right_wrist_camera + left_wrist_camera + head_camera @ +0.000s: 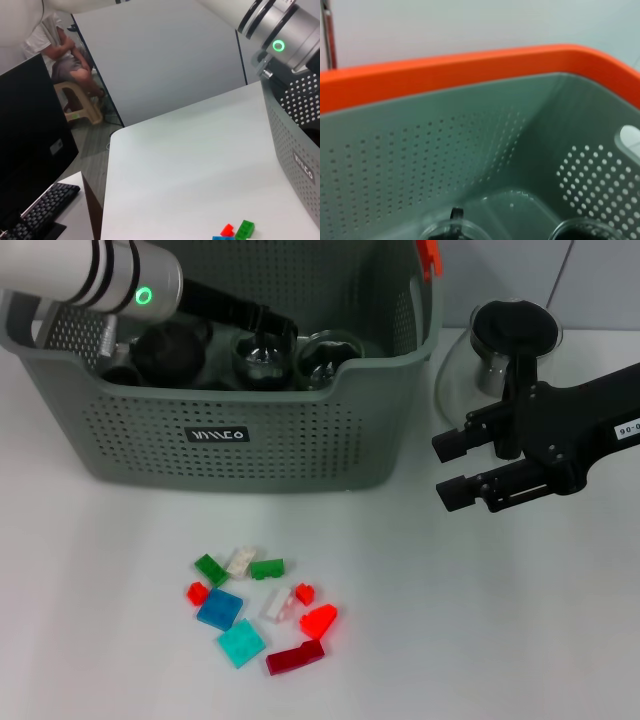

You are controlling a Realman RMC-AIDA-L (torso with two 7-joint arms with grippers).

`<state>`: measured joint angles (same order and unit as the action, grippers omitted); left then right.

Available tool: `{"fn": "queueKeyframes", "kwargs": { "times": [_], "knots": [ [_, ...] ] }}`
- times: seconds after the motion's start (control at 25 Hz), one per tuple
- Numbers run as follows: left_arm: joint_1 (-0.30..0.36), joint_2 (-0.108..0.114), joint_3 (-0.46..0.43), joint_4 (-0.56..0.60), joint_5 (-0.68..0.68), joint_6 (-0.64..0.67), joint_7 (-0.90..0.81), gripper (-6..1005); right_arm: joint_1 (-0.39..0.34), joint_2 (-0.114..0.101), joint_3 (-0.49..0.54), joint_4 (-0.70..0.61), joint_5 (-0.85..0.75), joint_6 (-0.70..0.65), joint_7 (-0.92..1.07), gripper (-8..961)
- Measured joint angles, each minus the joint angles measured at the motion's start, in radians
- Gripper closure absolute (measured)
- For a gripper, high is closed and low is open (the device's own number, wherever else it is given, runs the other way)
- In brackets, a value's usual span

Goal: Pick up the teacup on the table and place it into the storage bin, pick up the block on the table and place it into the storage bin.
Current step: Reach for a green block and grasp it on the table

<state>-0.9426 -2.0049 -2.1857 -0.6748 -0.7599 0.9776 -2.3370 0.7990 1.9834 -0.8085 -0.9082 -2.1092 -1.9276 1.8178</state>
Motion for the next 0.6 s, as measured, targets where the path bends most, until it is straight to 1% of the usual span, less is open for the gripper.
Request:
{"fn": "queueKeyframes", "kwargs": {
  "times": [0.16, 0.36, 0.44, 0.6],
  "knots": [
    [0.023, 0.005, -0.003, -0.100, 0.001, 0.088, -0.035, 361, -0.002, -0.002, 0.005, 0.000, 0.003, -0.002, 0.000, 279],
    [0.083, 0.007, -0.013, -0.332, -0.007, 0.317, -0.108, 340, -0.003, -0.009, 0.007, 0.000, 0.015, -0.010, 0.000, 279],
    [0.113, -0.002, -0.027, -0.435, -0.011, 0.411, -0.129, 332, -0.001, -0.011, 0.011, 0.000, 0.016, -0.016, 0.000, 278],
    [0.170, -0.033, -0.076, -0.642, -0.034, 0.617, -0.142, 315, 0.001, -0.014, 0.018, 0.000, 0.017, -0.025, 0.000, 278]
  ]
}}
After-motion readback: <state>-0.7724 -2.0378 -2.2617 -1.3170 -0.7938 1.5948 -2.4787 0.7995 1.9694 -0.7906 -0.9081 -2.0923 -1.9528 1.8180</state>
